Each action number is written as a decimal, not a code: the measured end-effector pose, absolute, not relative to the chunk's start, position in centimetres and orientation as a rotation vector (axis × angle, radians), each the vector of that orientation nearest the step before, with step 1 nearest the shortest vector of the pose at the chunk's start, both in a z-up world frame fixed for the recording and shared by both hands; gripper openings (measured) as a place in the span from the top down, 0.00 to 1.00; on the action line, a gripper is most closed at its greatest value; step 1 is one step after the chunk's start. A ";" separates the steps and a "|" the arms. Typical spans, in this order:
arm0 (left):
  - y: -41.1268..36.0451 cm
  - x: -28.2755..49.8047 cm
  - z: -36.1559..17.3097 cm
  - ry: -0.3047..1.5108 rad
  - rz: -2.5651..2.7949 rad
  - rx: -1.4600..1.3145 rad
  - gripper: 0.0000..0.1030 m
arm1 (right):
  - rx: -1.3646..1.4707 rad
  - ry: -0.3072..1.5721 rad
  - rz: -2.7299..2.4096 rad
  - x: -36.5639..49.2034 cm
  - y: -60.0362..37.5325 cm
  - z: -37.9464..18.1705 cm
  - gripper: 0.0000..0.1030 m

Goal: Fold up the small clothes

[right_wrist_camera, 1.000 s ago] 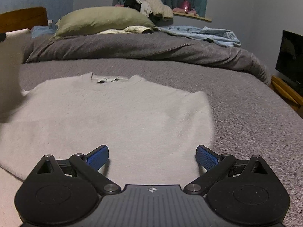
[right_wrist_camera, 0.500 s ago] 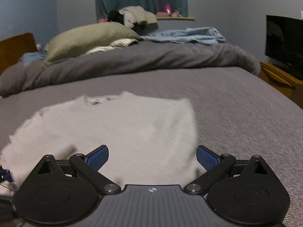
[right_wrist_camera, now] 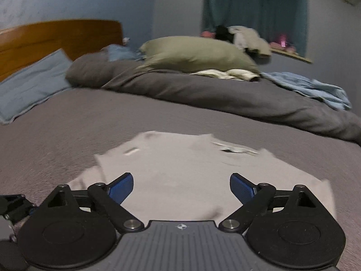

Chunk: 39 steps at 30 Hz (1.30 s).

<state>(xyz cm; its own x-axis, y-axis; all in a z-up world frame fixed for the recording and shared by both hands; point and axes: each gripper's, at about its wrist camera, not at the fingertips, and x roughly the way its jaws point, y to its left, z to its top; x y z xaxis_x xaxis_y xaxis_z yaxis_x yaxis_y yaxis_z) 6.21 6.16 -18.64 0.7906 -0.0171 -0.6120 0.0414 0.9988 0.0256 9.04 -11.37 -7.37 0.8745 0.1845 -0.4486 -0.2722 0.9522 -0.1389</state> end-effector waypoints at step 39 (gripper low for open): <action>9.3 6.6 -20.5 0.592 -0.006 -0.067 0.07 | -0.183 0.583 0.312 14.6 0.2 -9.5 0.55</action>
<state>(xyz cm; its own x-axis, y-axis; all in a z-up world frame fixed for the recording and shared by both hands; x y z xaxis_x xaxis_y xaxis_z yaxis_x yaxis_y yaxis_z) 6.64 9.33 -20.46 0.8296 -0.0248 -0.5578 -0.0138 0.9978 -0.0648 14.55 0.17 -9.51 0.7896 0.2365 -0.5662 -0.3393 0.9371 -0.0819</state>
